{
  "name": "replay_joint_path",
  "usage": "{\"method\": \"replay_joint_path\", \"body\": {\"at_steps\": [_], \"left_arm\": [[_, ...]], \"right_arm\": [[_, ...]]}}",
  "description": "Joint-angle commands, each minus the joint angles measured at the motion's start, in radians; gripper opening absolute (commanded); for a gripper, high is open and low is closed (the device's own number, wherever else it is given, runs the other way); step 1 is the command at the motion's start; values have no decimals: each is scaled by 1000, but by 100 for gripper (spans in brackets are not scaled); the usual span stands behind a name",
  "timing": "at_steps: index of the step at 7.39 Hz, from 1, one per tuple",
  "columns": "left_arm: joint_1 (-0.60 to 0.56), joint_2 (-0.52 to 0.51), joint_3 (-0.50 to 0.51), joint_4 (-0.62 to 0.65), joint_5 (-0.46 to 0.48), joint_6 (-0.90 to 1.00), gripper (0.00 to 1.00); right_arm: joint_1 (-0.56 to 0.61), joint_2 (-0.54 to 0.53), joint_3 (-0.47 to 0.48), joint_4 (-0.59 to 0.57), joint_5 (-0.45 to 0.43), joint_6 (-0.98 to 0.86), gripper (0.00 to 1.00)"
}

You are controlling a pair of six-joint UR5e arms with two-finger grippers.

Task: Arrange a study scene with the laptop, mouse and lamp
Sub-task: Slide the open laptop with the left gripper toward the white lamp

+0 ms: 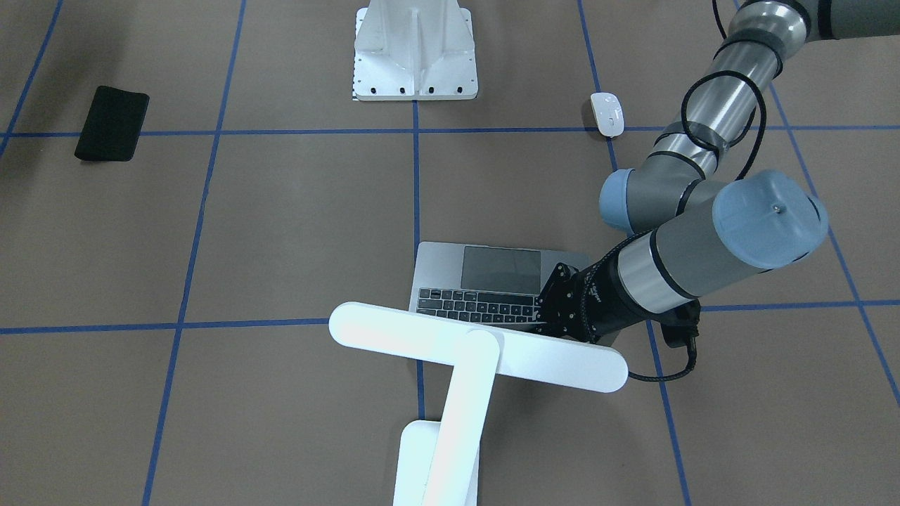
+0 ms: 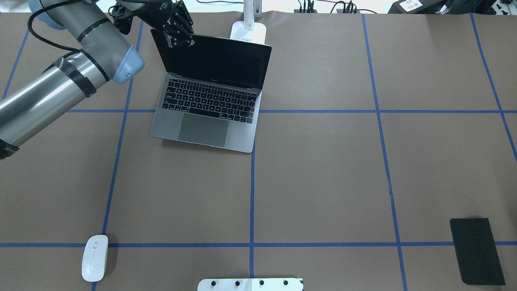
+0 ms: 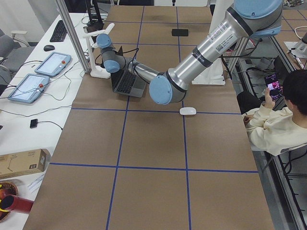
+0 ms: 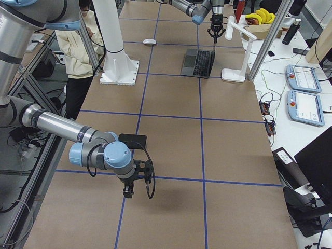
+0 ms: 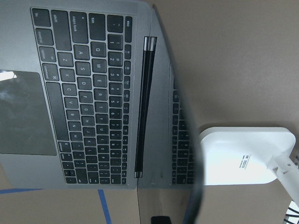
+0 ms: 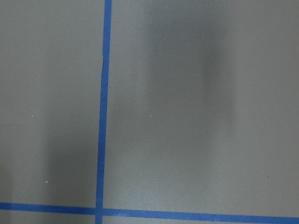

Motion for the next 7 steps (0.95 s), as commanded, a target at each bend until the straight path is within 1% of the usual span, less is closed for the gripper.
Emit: {"method": "replay_joint_path", "body": {"at_steps": [1, 2, 3, 5, 6, 7], "left_arm": [[33, 3, -2, -66, 67, -29, 0], [35, 32, -14, -95, 73, -19, 48], [35, 104, -72, -115, 73, 27, 99], [-5, 224, -184, -115, 61, 162, 100], [-70, 288, -233, -116, -16, 238, 100], [-144, 318, -258, -119, -61, 280, 100]], "right_arm": [[-1, 2, 0, -3, 2, 0, 100], [-1, 2, -2, -6, 2, 2, 100], [-1, 2, -2, -6, 2, 2, 100], [-1, 2, -2, -9, 9, 3, 100], [-1, 2, -3, -15, 12, 8, 100], [-1, 2, -3, -21, 12, 12, 100]]}}
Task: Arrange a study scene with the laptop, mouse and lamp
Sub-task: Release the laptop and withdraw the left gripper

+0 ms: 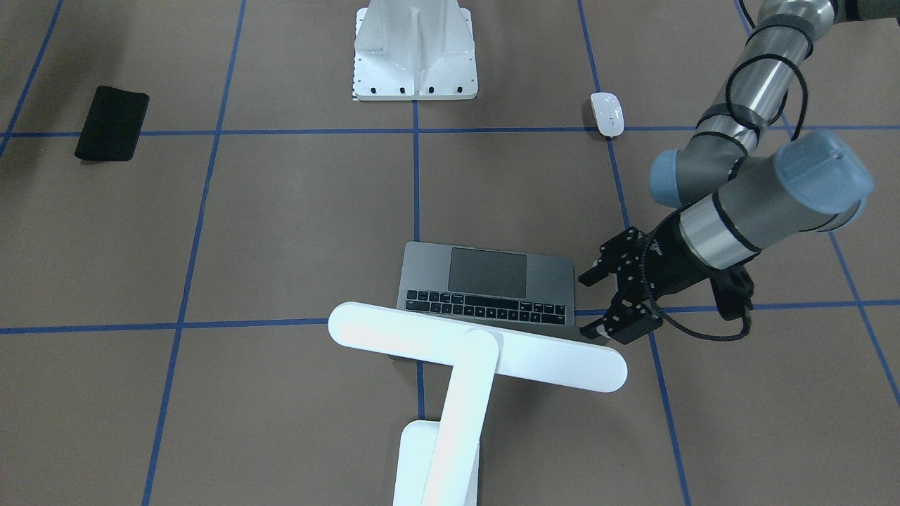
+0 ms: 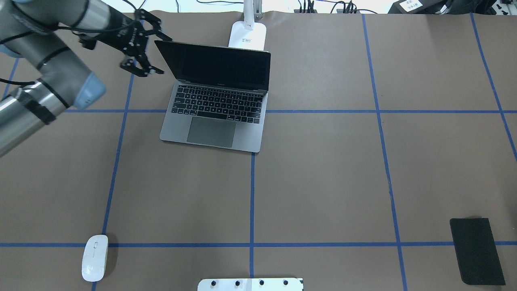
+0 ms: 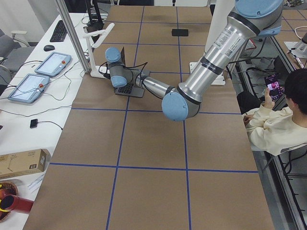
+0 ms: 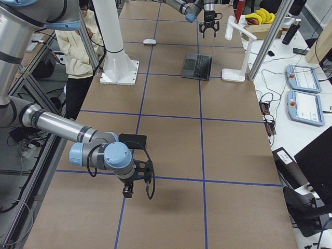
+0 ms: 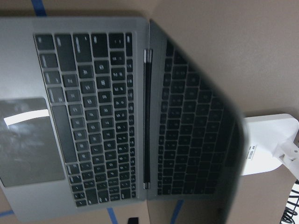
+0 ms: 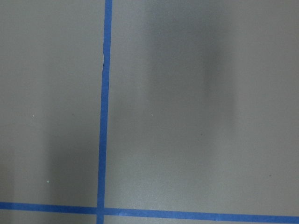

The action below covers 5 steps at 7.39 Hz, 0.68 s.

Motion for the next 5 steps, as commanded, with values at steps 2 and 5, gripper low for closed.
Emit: {"method": "replay_joint_path", "body": {"at_steps": [2, 5], "left_arm": [[-178, 136, -70, -81, -69, 175, 100], [-325, 299, -70, -83, -180, 704, 100]], "right_arm": [[0, 8, -4, -23, 5, 11, 100], [0, 78, -55, -30, -10, 1, 100]]}}
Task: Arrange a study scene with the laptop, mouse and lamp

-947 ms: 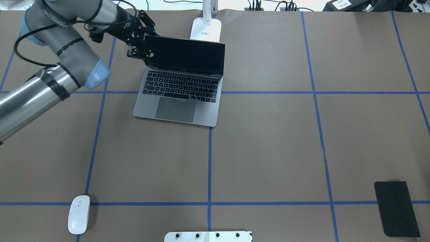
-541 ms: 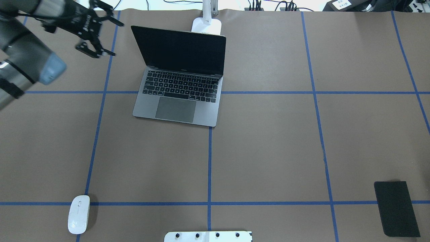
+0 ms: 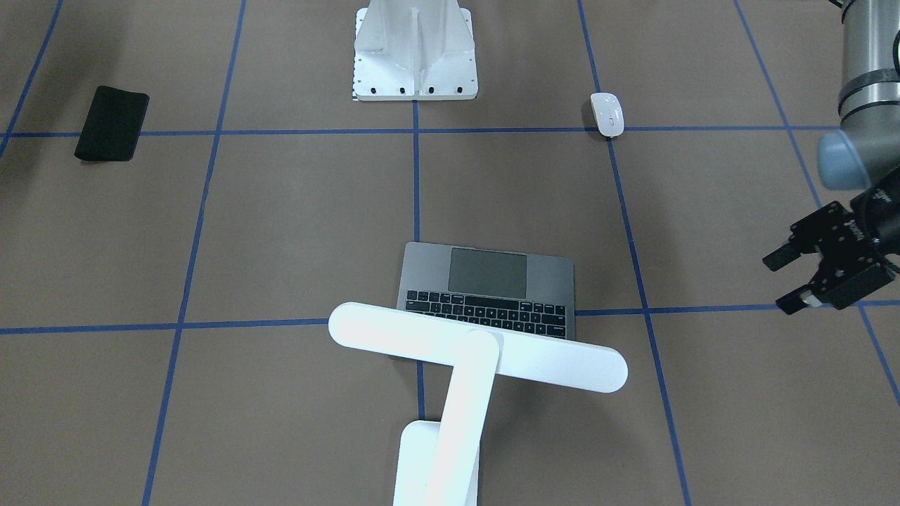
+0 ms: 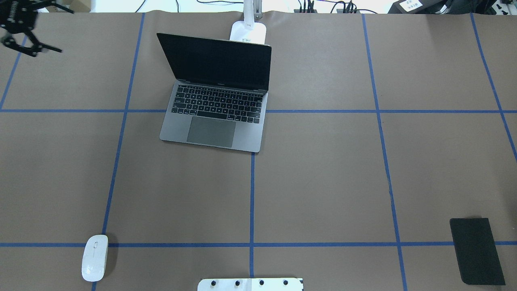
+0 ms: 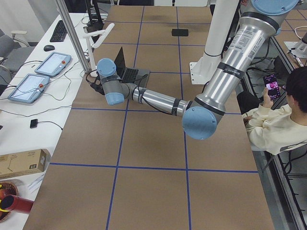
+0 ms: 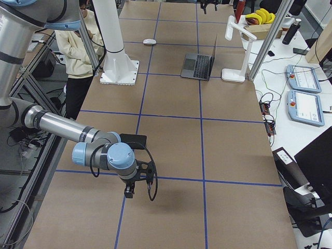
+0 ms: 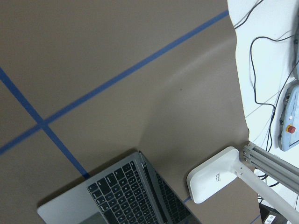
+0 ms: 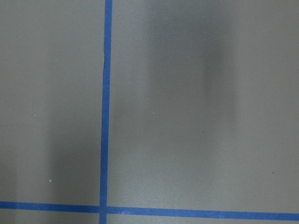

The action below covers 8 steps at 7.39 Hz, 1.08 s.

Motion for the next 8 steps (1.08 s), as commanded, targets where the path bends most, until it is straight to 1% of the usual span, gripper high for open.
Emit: {"method": "replay_joint_path", "body": {"at_steps": [1, 2, 3, 4, 5, 6, 7, 8], "left_arm": [[-71, 130, 11, 6, -30, 434, 100], [-83, 220, 12, 42, -18, 690, 100], [-106, 291, 21, 94, 20, 958, 100], [-165, 336, 22, 156, 133, 1175, 100], [-176, 363, 26, 180, 225, 1315, 100], [-181, 365, 50, 185, 281, 1434, 100], [-193, 365, 90, 243, 288, 1620, 100], [-210, 367, 94, 307, 280, 1740, 100]], "right_arm": [[0, 66, -64, 0, -22, -8, 100], [0, 74, -95, 0, -21, -8, 100], [0, 79, -127, 0, -17, -7, 100], [0, 85, -136, -1, -18, -1, 100], [0, 93, -143, 0, -18, 2, 100], [0, 93, -143, -1, -7, 4, 100], [-3, 93, -138, -4, 72, 4, 100], [-15, 94, -144, -7, 238, -10, 100]]}}
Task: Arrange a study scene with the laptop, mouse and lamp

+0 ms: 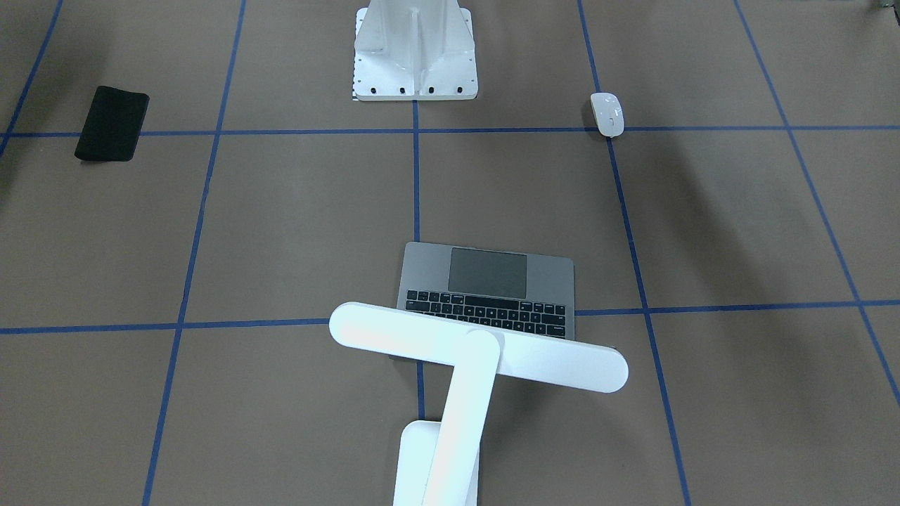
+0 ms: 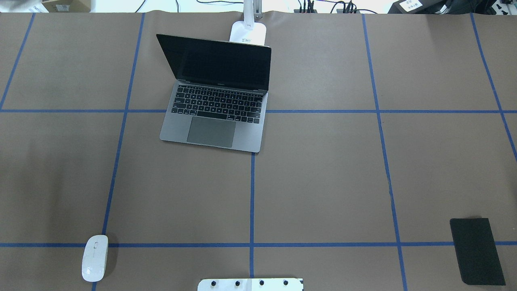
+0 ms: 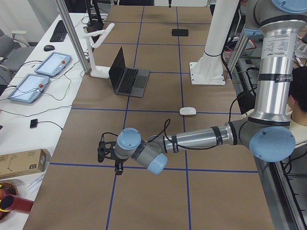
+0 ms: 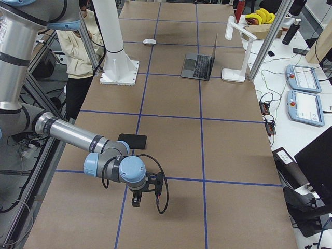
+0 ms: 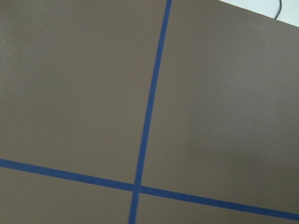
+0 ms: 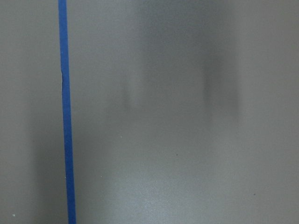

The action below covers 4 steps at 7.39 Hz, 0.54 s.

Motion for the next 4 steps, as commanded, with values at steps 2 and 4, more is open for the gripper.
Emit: {"method": "replay_joint_path", "body": {"at_steps": [2, 4], "left_arm": [[-21, 8, 19, 72, -6, 206, 100], [-22, 46, 7, 70, -51, 247, 100]], "right_arm": [[-55, -38, -11, -5, 290, -73, 100], [-165, -38, -21, -10, 350, -173, 100]]}}
